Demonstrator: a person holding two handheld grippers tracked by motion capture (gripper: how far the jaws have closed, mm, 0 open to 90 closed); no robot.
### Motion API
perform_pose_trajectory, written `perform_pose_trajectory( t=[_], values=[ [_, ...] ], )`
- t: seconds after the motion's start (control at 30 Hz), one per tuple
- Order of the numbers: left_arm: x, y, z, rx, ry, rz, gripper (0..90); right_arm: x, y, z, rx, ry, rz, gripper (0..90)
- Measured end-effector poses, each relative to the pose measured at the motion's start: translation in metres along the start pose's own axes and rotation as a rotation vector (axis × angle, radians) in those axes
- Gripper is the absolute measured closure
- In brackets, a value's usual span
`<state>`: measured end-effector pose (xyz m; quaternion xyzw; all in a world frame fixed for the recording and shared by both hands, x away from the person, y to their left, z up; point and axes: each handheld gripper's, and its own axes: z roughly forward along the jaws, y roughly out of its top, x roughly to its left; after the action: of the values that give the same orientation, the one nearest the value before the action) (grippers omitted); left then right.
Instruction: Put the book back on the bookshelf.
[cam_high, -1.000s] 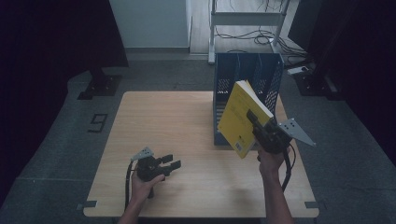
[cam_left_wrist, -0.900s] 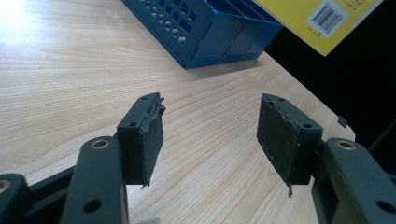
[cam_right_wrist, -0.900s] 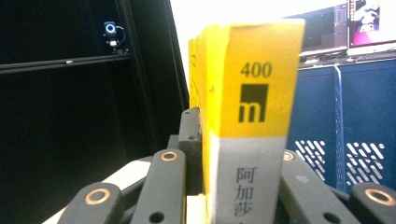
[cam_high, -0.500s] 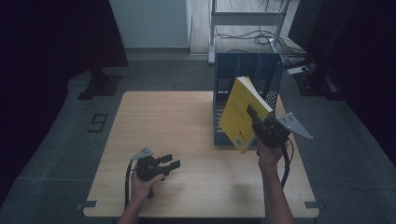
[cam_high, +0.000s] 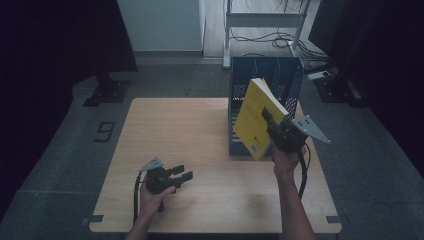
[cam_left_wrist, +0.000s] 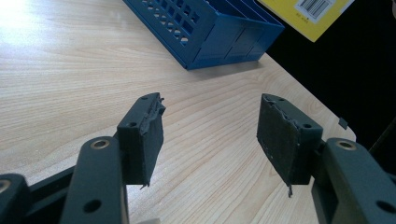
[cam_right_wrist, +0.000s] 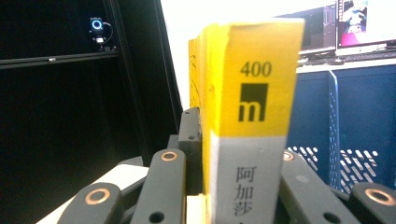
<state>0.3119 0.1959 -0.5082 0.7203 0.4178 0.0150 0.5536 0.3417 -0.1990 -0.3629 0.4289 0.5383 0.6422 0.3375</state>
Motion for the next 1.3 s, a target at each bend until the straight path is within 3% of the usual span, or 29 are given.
perform_pose_trajectory(
  t=[1.3],
  values=[
    [0.001,0.000,-0.001,-0.002,0.001,-0.006,40.6,-0.004,-0.003,0.034,0.030,-0.076,-0.019,74.5]
  ],
)
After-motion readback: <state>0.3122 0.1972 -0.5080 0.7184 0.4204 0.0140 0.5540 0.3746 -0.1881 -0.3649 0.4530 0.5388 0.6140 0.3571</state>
